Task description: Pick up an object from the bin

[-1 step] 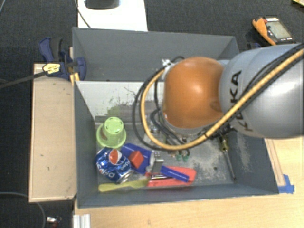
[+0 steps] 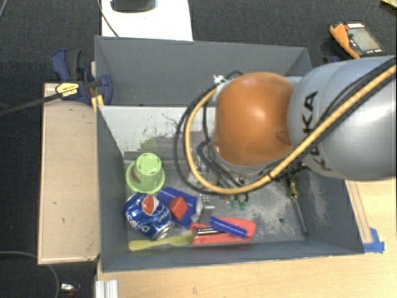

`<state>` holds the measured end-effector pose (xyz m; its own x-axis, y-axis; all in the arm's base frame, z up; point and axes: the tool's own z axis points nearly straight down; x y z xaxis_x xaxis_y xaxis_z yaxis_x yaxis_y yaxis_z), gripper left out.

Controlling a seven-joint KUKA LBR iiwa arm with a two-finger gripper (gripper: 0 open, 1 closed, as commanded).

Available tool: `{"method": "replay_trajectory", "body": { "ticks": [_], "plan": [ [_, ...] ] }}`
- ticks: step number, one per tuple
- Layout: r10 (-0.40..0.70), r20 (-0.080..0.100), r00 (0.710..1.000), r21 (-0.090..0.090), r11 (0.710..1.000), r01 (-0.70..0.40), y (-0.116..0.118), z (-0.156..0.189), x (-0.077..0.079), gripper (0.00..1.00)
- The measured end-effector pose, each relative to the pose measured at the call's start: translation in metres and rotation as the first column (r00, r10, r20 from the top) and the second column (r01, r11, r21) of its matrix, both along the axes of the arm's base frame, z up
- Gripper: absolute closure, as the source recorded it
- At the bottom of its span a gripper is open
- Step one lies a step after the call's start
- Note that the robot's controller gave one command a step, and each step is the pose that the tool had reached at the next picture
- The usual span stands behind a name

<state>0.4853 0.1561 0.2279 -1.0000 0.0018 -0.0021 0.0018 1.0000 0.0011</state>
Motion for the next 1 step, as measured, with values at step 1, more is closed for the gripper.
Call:
{"method": "replay_trajectory", "body": {
  "ticks": [1],
  "plan": [
    [0.045, 0.005, 0.999, 0.001, 0.999, -0.045, -0.0480, -0.0733, 0.0084, 0.00]
  ]
}}
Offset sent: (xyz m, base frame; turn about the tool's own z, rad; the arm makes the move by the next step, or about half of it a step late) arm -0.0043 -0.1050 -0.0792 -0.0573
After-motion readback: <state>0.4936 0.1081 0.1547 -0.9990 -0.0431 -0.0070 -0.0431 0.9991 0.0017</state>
